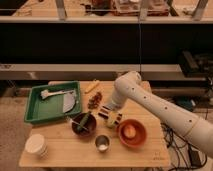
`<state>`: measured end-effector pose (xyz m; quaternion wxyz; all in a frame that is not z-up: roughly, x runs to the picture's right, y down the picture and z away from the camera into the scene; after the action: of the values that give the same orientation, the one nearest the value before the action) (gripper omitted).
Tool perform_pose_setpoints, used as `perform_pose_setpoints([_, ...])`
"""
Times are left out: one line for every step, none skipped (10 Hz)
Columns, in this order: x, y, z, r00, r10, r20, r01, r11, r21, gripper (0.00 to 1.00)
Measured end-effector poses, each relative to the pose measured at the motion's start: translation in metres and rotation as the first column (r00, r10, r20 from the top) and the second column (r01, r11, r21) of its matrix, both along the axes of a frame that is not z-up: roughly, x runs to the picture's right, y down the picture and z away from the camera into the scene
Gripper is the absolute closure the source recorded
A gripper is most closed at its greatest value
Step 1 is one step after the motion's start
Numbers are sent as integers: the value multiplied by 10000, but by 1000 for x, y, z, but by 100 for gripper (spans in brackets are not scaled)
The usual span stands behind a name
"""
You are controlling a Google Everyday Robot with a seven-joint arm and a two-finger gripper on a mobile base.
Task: Place apple in tray
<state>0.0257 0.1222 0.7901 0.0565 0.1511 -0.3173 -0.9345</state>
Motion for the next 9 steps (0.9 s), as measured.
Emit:
perform_pose_setpoints([0, 0, 0, 10000, 0, 0, 0, 10000, 0, 20])
perform_pose_setpoints([0, 0, 0, 10000, -1, 0, 1, 10000, 0, 20])
perform_pose_setpoints([0, 0, 0, 10000, 0, 1, 0, 10000, 0, 20])
perform_pose_setpoints([0, 0, 0, 10000, -4, -1, 4, 10000, 1, 20])
perform_pose_setpoints([0, 0, 0, 10000, -20, -10, 20, 10000, 16, 20])
perform_pose_setpoints([3, -4, -1, 9996, 126, -235, -123, 9999, 92, 20])
perform_pose_setpoints([9, -9, -4, 9985, 292, -464, -286, 9995, 146, 20])
perform_pose_setpoints([25, -19, -12, 9952, 536, -820, -518, 9984, 239, 20])
perform_pose_setpoints([38, -27, -22, 9917, 704, -1080, -675, 9972, 309, 20])
